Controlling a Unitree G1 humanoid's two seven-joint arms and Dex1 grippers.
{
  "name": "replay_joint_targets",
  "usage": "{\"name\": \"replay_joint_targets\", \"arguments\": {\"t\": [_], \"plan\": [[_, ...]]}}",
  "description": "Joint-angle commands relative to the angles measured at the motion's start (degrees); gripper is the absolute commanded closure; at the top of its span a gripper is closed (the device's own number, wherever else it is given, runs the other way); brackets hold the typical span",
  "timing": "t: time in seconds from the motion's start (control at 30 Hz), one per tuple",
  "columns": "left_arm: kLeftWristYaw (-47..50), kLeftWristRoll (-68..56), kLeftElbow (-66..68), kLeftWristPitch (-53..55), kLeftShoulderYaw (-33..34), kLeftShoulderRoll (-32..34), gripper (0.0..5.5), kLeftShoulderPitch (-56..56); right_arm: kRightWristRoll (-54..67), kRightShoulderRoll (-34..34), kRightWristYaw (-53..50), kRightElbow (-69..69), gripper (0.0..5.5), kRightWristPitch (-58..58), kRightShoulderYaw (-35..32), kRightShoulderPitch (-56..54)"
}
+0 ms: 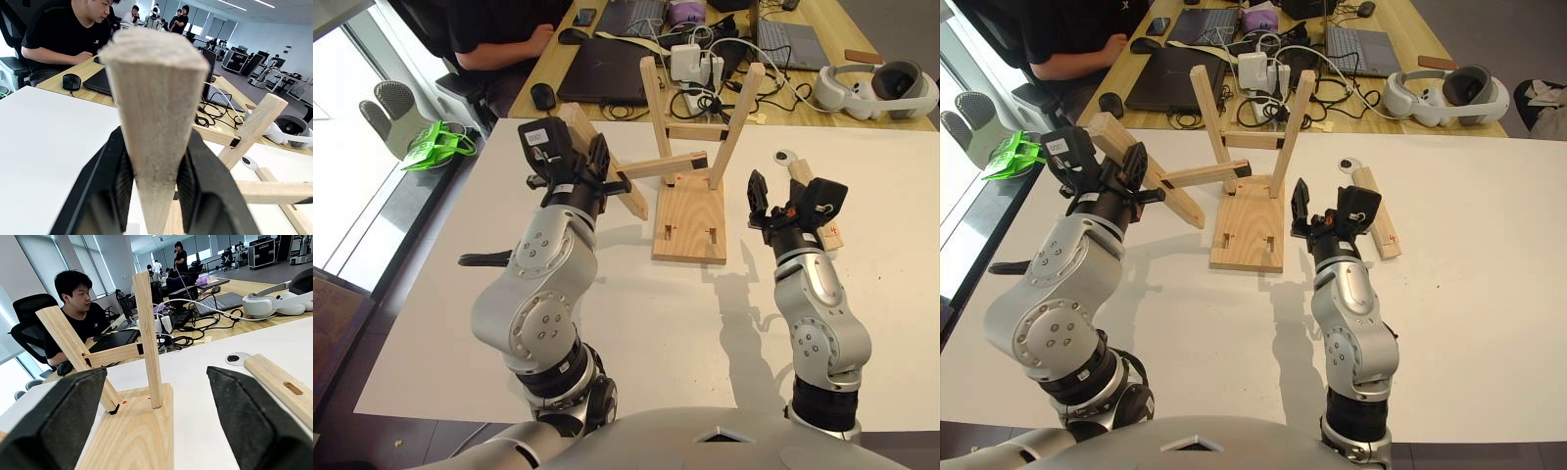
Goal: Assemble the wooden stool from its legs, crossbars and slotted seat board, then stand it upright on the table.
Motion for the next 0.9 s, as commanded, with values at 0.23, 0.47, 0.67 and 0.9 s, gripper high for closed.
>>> {"name": "replay_joint_targets", "arguments": {"t": [0.23,0.47,0.67,0.9], "plan": [[-0.3,1.8,0.0,-0.8,-0.6,-2.1,4.46,0.5,0.5,1.9,-1.4,0.0,1.71,0.3,-0.5,-2.1],[-0.7,2.2,0.2,-0.8,-0.2,-1.8,4.46,-0.1,0.5,2.4,-1.8,0.5,1.71,0.0,-0.1,-2.6],[-0.5,2.8,-0.1,-0.8,-1.0,-2.7,4.46,0.5,0.6,1.6,-1.9,-0.1,1.71,0.6,-0.7,-2.3],[-0.2,3.1,-0.2,-1.4,-1.0,-2.8,4.46,0.7,0.7,1.7,-1.6,0.5,1.71,0.4,-0.2,-2.5]]}}
